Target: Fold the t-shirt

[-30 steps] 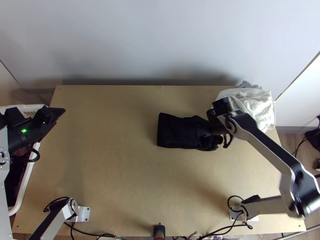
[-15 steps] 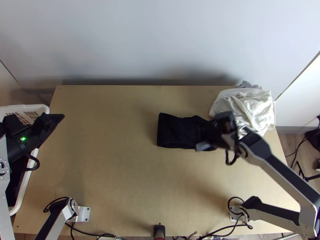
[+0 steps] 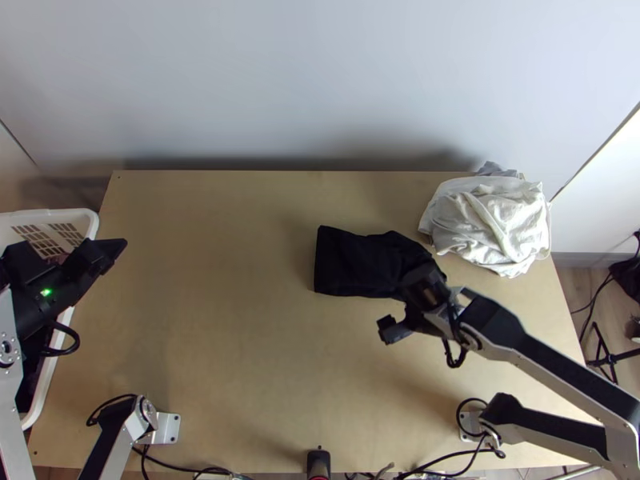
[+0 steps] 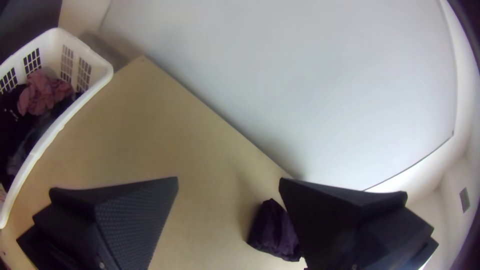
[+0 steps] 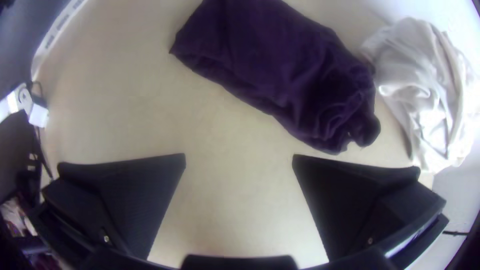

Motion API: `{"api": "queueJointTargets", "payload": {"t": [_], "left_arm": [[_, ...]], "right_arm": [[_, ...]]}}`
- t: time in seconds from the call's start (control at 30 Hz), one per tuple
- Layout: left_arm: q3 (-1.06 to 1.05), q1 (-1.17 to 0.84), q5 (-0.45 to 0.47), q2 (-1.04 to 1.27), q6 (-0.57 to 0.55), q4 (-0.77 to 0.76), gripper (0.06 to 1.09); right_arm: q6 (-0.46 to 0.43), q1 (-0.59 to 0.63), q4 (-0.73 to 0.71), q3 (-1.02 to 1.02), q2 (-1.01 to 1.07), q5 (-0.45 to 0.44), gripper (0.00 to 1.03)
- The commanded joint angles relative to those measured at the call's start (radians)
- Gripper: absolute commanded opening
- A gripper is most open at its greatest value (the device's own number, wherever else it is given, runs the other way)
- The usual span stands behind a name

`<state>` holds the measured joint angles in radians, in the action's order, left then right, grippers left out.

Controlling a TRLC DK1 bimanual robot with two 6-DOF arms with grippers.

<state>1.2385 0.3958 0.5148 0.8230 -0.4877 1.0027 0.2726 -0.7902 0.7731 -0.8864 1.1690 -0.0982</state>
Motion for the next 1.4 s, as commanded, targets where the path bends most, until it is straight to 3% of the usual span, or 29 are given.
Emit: {"api": "queueJointTargets", "payload": {"t": [0.0, 0.1, 0.23, 0.33, 0.5, 0.57, 0.8, 1.03, 1.37], "left_arm": [[0.006, 0.023, -0.001, -0.013, 0.034, 0.008, 1.04], [0.003, 0.023, 0.001, -0.013, 0.035, 0.017, 1.04], [-0.005, 0.023, 0.001, -0.018, 0.043, 0.019, 1.04], [-0.011, 0.025, 0.001, -0.019, 0.051, 0.022, 1.04], [-0.022, 0.028, 0.001, -0.028, 0.06, 0.022, 1.04], [-0.03, 0.029, 0.001, -0.036, 0.063, 0.022, 1.04], [-0.04, 0.052, 0.001, -0.055, 0.1, 0.036, 1.04], [-0.031, 0.055, 0.008, -0.058, 0.103, 0.034, 1.04], [-0.028, 0.055, 0.019, -0.056, 0.113, 0.027, 1.04]], "right_arm": [[-0.154, -0.118, 0.063, 0.004, 0.067, -0.216, 0.99], [-0.214, -0.139, 0.097, -0.026, 0.089, -0.264, 0.98], [-0.366, -0.227, 0.08, -0.023, 0.107, -0.434, 0.98], [-0.434, -0.247, 0.052, -0.04, 0.141, -0.46, 0.98], [-0.579, -0.288, -0.113, 0.009, 0.207, -0.566, 0.98], [-0.641, -0.29, -0.201, 0.05, 0.228, -0.577, 0.98], [-0.69, -0.294, -0.298, 0.081, 0.302, -0.583, 0.98], [-0.857, -0.198, -0.509, 0.129, 0.353, -0.589, 0.98], [-1.001, -0.113, -0.702, 0.159, 0.439, -0.589, 0.98]]}}
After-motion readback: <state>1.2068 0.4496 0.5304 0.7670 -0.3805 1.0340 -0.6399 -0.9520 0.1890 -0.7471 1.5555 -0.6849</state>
